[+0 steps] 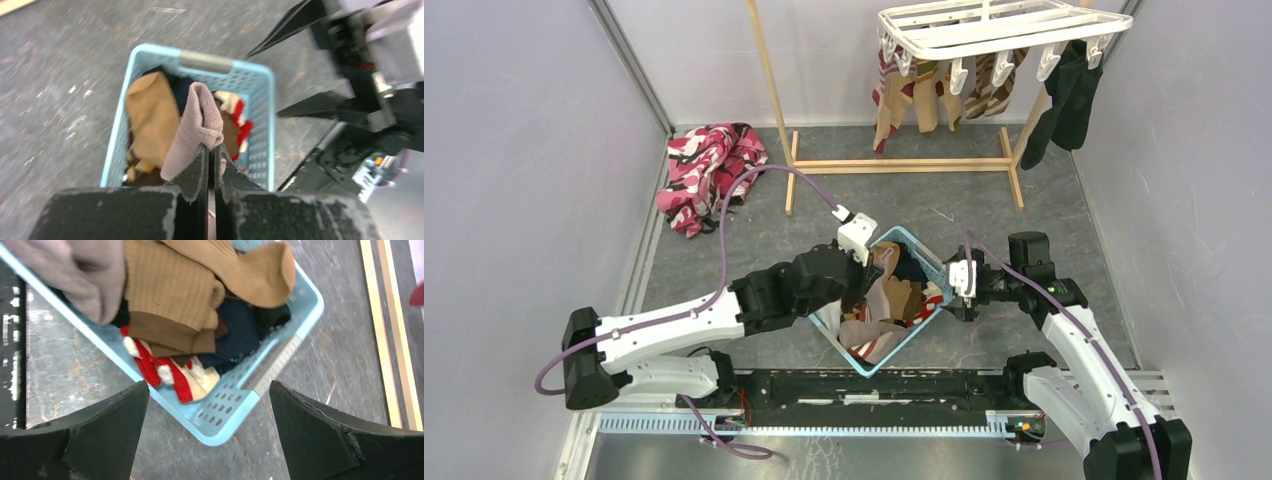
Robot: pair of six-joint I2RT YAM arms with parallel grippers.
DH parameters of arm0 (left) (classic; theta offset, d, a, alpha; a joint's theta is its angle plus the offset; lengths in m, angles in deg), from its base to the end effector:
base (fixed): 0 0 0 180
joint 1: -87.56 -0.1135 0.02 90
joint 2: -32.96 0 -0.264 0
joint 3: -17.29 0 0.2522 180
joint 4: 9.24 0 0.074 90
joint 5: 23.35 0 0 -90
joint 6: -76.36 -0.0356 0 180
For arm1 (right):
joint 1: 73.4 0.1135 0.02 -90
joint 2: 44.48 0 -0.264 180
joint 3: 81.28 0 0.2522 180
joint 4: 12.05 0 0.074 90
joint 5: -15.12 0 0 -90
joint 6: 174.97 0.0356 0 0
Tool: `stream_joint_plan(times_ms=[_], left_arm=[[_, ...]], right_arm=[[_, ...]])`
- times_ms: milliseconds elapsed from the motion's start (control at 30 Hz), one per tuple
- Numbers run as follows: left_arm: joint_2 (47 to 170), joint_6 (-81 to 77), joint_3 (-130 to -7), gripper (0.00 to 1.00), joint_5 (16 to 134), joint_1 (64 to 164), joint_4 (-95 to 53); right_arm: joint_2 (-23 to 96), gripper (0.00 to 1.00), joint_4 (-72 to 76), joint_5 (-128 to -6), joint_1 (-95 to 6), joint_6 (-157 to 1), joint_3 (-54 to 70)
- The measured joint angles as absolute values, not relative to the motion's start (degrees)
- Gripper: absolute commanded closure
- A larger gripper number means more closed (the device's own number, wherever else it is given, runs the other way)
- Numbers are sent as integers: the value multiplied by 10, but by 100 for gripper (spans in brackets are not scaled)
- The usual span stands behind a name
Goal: Clip the socks to the hanger
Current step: Pick up the sock from the bin.
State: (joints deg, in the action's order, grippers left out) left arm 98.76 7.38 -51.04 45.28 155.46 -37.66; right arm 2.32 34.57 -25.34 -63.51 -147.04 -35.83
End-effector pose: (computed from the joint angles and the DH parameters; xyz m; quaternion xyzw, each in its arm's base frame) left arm 0.1099 -0.2361 0.3186 0.2410 0.8033 -0.2531 0.4823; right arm 0.1494 0.0536 0.2279 -0.6196 0.5976 0.2081 0.4644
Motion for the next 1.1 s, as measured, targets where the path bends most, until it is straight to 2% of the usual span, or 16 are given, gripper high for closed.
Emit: stream_joint_plan(times_ms=[167, 333, 533, 800, 867, 967, 1067, 1100], left_arm=[[939, 24, -451, 98, 562, 1553, -240], [905, -42, -375, 98, 665, 1551, -118], [904, -123, -337, 98, 746, 1551, -68], [936, -153, -340, 98, 784, 1551, -29], [948, -153, -341, 98, 789, 1551, -27], [962, -153, -342, 98, 792, 1551, -26], [969, -153, -342, 98, 792, 1551, -23], [971, -153, -342, 98, 792, 1551, -19]], right_arm=[[42, 2, 443, -182, -625, -1593, -322], [107, 2, 564, -123, -619, -1709, -215], [97, 2, 556, -106, -607, -1669, -177], [82, 12, 530, -111, -526, -1592, -177], [81, 17, 521, -115, -516, -1577, -177], [80, 30, 515, -116, -503, -1556, -174], [80, 50, 507, -116, -492, -1538, -169], [81, 59, 504, -116, -490, -1533, -169]])
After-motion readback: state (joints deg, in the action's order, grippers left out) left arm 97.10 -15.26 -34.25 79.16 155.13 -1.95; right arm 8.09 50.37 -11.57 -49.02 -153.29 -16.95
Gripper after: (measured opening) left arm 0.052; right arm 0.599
